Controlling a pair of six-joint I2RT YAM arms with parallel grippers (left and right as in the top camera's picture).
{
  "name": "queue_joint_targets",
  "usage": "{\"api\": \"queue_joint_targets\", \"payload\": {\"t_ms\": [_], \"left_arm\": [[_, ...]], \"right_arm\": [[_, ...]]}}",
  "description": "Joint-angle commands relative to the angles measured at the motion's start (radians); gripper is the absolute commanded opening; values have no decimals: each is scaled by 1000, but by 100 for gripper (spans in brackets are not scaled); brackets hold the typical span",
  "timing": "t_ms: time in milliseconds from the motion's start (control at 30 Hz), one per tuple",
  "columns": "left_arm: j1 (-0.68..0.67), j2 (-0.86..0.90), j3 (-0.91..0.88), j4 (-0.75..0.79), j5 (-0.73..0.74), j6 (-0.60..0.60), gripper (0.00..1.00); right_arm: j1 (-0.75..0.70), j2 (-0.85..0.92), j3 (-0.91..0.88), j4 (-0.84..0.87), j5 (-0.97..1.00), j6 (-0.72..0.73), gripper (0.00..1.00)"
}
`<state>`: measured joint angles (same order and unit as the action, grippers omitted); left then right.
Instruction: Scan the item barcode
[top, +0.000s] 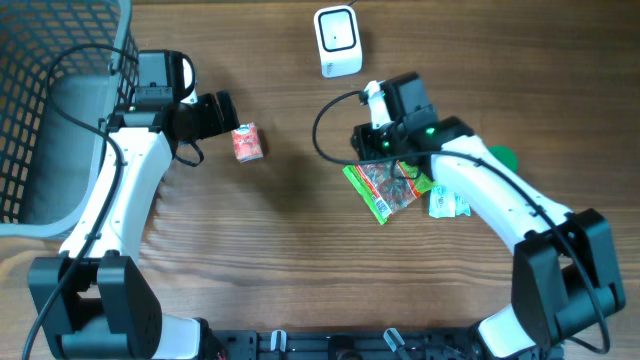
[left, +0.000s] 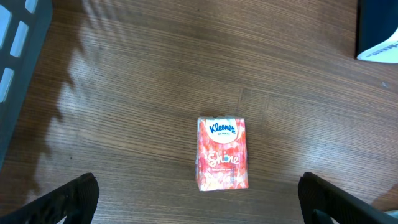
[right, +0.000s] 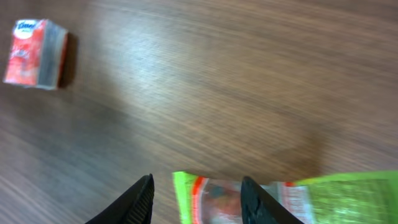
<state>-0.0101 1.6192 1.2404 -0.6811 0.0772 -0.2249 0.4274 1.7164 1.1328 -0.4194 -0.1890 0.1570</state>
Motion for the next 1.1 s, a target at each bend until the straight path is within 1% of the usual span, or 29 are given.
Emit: {"api": "queue_joint_targets", "payload": {"t_ms": [0, 100, 167, 267, 367, 433, 533, 600, 633, 667, 733, 833, 867, 900, 1000, 1067], "left_arm": [[2, -14, -3, 1, 11, 12, 100], [2, -14, -3, 0, 11, 12, 100], [2, -14, -3, 0, 11, 12, 100], [2, -14, -2, 1, 11, 12, 100], [2, -14, -2, 1, 11, 12, 100], [2, -14, -2, 0, 11, 12, 100], [2, -14, -2, 0, 11, 12, 100], [2, -14, -2, 0, 11, 12, 100], [2, -14, -3, 1, 11, 12, 100], [2, -14, -2, 1, 11, 12, 100], [2, -14, -2, 0, 11, 12, 100], [2, -14, -3, 1, 11, 12, 100], [2, -14, -3, 1, 11, 12, 100], [2, -14, -3, 1, 11, 12, 100], [2, -14, -2, 1, 11, 12, 100], [2, -14, -3, 0, 11, 12, 100]], "right_arm": [[49, -5, -95, 80, -13, 90, 45], [86, -3, -168, 137, 69, 124, 45], [90, -3, -192, 112, 84, 137, 45], [89, -3, -192, -16, 91, 131, 45], [89, -3, -192, -155, 158, 125, 45], [89, -3, -192, -255, 231, 64, 45], [89, -6, -185, -368, 306, 26, 45], [89, -17, -152, -443, 300, -4, 45], [89, -35, -115, -490, 270, -4, 44], [89, -62, -84, -498, 200, -5, 44], [90, -103, -61, -439, 63, -3, 42], [90, -110, -61, -322, 37, 30, 35], [90, -102, -66, -265, 65, 32, 26], [90, -84, -104, -130, 179, 90, 17], [90, -35, -153, 6, 288, 116, 17], [89, 6, -177, 54, 325, 116, 17]]}}
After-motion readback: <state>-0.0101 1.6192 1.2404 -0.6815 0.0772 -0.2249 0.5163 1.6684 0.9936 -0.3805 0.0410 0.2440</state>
